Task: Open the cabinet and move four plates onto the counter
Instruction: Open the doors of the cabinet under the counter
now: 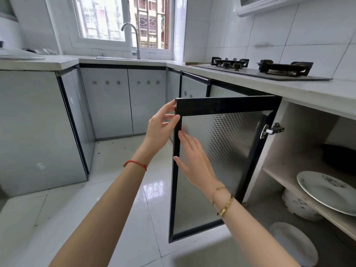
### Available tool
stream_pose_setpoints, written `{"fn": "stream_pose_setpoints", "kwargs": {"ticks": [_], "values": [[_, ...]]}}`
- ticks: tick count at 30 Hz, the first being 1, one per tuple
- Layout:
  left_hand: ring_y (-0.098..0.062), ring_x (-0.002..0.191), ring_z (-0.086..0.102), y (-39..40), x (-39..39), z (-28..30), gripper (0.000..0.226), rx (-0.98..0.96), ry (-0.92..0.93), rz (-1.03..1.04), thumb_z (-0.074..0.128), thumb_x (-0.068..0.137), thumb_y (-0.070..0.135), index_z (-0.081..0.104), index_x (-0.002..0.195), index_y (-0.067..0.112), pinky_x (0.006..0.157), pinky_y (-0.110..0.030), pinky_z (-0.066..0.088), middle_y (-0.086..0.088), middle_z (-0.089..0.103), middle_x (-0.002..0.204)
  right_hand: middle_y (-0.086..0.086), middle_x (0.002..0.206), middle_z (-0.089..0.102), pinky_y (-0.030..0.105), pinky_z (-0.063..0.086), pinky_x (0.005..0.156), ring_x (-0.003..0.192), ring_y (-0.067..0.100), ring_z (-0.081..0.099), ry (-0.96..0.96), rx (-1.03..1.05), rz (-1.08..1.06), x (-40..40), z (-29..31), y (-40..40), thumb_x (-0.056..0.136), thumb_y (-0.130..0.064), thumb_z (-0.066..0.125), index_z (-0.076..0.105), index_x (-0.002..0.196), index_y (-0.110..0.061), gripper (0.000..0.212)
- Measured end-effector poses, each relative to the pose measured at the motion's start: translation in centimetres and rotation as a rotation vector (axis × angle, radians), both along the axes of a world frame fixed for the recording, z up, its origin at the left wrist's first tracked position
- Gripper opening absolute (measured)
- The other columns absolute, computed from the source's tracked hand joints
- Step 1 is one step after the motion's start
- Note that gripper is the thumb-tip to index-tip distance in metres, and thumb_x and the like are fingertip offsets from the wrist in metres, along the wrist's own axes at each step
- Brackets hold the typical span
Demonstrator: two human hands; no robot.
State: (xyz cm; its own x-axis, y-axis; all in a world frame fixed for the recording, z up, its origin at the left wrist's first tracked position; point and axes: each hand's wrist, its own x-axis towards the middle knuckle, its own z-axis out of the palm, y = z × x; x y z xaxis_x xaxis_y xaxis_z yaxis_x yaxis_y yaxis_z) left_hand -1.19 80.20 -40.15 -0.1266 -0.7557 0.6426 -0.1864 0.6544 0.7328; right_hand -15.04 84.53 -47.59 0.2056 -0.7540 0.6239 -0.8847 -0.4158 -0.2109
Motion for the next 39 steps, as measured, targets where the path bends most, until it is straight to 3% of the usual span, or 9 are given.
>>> {"fn": "stream_pose_setpoints", "kwargs": {"ticks": [6, 16, 26, 34, 39], "values": [[-0.009, 0.107, 0.062, 0.7, -0.5, -0.3, 0.044, 0.007, 0.056, 0.014, 0.054, 0.097, 0.014, 0.047, 0.14, 0.016, 0.08, -0.013, 0.052, 0.001, 0.06, 0.128, -0.006, 0.16, 0.02, 0.031, 0.023, 0.12, 0.146, 0.01, 0.018, -0.018, 0.024, 0.011, -0.4, 0.2, 0.5, 0.093, -0.036, 0.057, 0.018, 0.153, -0.02, 0.074], [-0.01, 0.117, 0.056, 5.4, -3.2, -1.8, 0.045, -0.209, 0.032, 0.272, 0.061, 0.091, 0.01, 0.052, 0.134, 0.012, 0.1, -0.034, 0.047, 0.002, 0.059, 0.128, 0.001, 0.142, 0.05, 0.038, 0.034, 0.114, 0.138, 0.014, 0.037, -0.076, -0.021, -0.036, -5.8, 1.2, 6.9, 0.093, -0.024, 0.062, 0.041, 0.144, -0.011, 0.057], [-0.007, 0.111, 0.061, 8.8, -13.4, -3.8, 0.035, -0.12, -0.006, -0.139, 0.063, 0.09, 0.01, 0.061, 0.124, 0.017, 0.096, -0.026, 0.049, 0.009, 0.065, 0.118, -0.001, 0.14, 0.051, 0.038, 0.035, 0.114, 0.136, 0.015, 0.04, -0.044, -0.089, -0.383, -16.5, 1.9, 16.1, 0.093, -0.026, 0.06, 0.048, 0.14, -0.014, 0.049], [0.0, 0.111, 0.059, 13.1, -26.1, -3.6, 0.04, -0.023, -0.095, -0.571, 0.062, 0.091, 0.014, 0.057, 0.13, 0.019, 0.094, -0.012, 0.044, 0.01, 0.064, 0.122, 0.002, 0.141, 0.049, 0.038, 0.036, 0.113, 0.135, 0.017, 0.04, -0.034, -0.237, -0.787, -24.9, 4.6, 24.6, 0.094, -0.021, 0.059, 0.047, 0.139, -0.012, 0.048], [-0.002, 0.115, 0.056, 16.0, -33.0, -2.8, 0.044, 0.02, -0.17, -0.754, 0.06, 0.093, 0.021, 0.051, 0.136, 0.021, 0.099, -0.021, 0.046, 0.008, 0.06, 0.131, 0.008, 0.143, 0.048, 0.034, 0.031, 0.116, 0.136, 0.022, 0.04, -0.004, -0.289, -0.95, -28.2, 7.0, 28.0, 0.093, -0.018, 0.058, 0.045, 0.14, -0.007, 0.05]]}}
